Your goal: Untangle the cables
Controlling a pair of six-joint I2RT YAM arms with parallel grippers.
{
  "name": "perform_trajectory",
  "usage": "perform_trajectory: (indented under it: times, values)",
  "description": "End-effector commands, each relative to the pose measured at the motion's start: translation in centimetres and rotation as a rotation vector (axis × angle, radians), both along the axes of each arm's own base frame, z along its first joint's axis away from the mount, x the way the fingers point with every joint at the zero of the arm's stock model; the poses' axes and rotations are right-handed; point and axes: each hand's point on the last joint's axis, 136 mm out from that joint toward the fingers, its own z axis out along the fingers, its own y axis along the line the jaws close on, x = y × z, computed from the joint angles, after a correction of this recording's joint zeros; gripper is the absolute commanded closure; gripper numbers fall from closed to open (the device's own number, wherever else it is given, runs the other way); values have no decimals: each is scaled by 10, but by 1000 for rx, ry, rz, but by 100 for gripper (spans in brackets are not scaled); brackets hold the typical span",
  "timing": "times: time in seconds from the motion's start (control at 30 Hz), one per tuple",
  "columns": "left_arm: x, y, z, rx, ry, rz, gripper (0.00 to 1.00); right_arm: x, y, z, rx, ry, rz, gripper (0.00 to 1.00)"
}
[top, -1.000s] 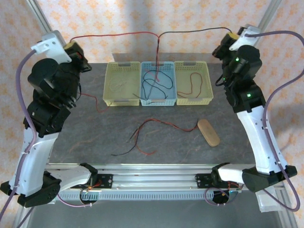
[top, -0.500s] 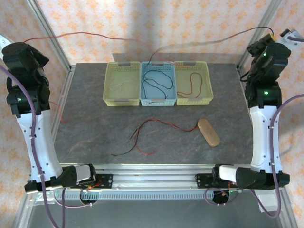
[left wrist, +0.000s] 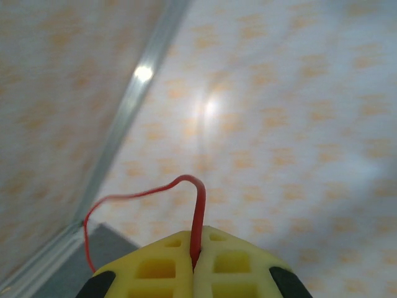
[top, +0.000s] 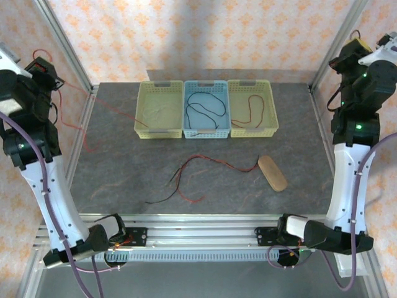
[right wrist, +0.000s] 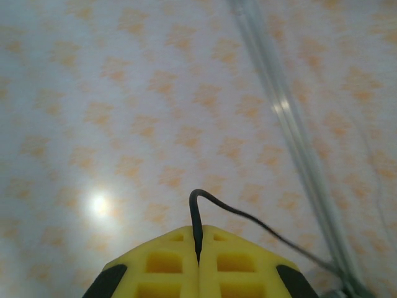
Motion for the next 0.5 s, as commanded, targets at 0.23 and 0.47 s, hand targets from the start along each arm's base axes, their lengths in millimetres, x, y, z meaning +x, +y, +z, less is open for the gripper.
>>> perform_trajectory:
  times: [0.23,0.47]
  values:
    - [-43,-88,97,154,-341,-369,100,-4,70,42,-135,-97,377,100]
    - [-70,-107,149,131,-515,-461,100,5,132,57,-168,-128,600,100]
